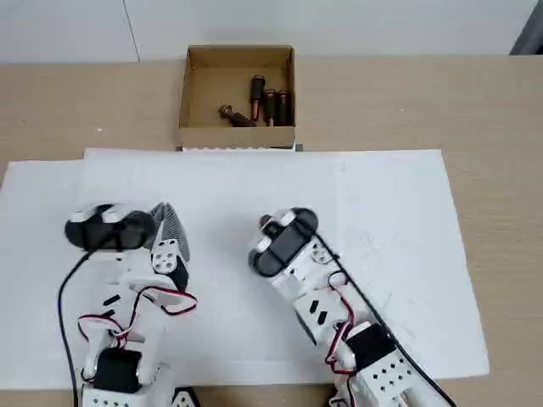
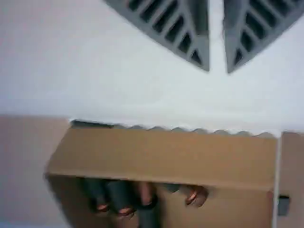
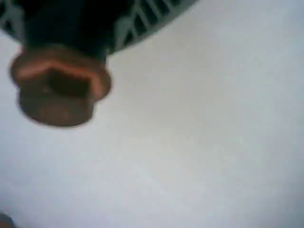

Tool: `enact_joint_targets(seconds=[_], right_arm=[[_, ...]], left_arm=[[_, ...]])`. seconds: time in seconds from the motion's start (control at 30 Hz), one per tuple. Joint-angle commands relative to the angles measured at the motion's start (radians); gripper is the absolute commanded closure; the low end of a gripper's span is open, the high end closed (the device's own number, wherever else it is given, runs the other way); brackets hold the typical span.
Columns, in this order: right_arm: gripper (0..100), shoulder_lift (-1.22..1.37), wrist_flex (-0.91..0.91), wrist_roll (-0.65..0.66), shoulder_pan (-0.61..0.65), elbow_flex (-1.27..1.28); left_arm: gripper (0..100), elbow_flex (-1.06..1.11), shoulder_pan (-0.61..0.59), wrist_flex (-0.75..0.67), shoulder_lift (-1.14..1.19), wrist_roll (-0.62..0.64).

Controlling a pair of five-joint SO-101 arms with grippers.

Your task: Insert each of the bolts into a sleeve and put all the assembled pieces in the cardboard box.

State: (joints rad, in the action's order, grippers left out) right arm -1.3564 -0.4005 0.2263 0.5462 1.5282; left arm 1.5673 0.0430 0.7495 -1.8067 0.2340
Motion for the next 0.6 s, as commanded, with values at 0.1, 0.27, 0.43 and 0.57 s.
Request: enact_joint_targets(seconds=[0.1,0.27,0.43,0.57], right_arm=[[99.5,-0.013,-0.134,-0.189,-0.177,-0.055],[99.5,-0.013,-0.272,-0.285,-0.252,-0.127],[99.5,-0.004,-0.357,-0.311,-0.255,-0.255],[99.5,-0.004,-0.426,-0.311,-0.255,-0.319]], left_arm=[[99,0.094,-0.072,0.003,-0.008,-0.149],[99,0.113,-0.068,0.046,-0.009,-0.166],[99,0.113,-0.069,0.132,-0.008,-0.167],[99,0.113,-0.069,0.14,-0.011,-0.166]])
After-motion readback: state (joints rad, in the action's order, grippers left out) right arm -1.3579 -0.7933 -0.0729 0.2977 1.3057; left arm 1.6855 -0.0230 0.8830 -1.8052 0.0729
